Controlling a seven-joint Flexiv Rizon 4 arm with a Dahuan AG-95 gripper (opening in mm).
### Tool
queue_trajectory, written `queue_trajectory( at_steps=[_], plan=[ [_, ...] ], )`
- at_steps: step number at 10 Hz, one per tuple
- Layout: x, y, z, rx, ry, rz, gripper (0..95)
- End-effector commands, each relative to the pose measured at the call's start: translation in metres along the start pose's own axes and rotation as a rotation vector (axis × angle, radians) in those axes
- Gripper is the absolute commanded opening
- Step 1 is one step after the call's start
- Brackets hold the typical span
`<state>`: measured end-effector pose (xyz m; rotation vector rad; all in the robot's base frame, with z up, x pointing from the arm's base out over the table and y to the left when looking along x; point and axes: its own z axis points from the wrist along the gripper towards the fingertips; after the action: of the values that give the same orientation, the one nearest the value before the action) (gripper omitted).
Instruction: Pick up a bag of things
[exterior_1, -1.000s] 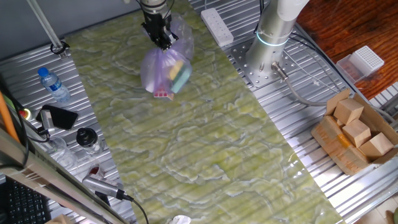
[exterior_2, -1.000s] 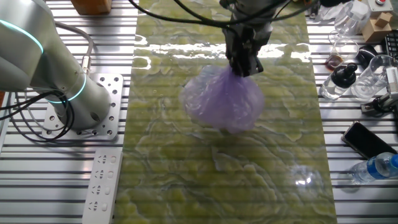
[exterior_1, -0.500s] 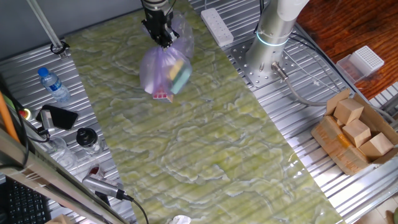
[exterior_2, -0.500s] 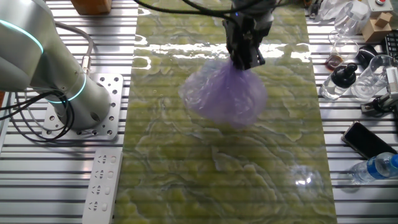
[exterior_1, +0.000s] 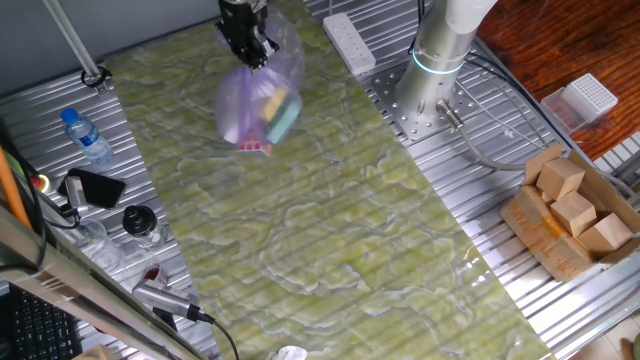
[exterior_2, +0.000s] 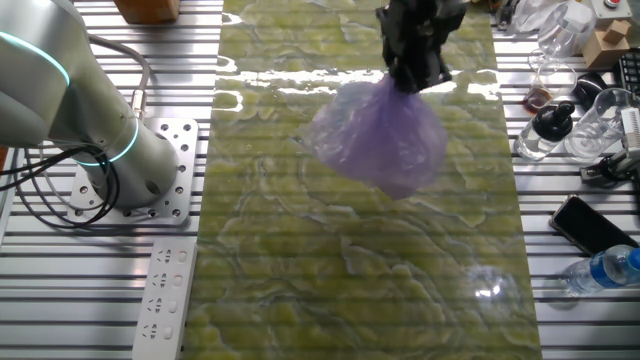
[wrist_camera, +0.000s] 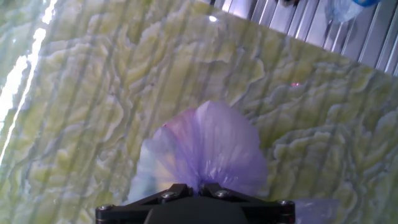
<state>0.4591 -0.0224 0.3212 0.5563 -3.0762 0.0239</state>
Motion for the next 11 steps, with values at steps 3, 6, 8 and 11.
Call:
queue_trajectory(
  at_steps=[3, 6, 8, 11],
  plan=[
    [0.005, 0.003, -0.005, 0.008, -0.015, 0.011, 0.0],
    [0.023, 0.004, -0.017, 0.012, -0.018, 0.020, 0.0],
    [0.029, 0.005, -0.021, 0.006, -0.022, 0.026, 0.0],
    [0.031, 0.005, -0.022, 0.000, -0.019, 0.056, 0.0]
  ],
)
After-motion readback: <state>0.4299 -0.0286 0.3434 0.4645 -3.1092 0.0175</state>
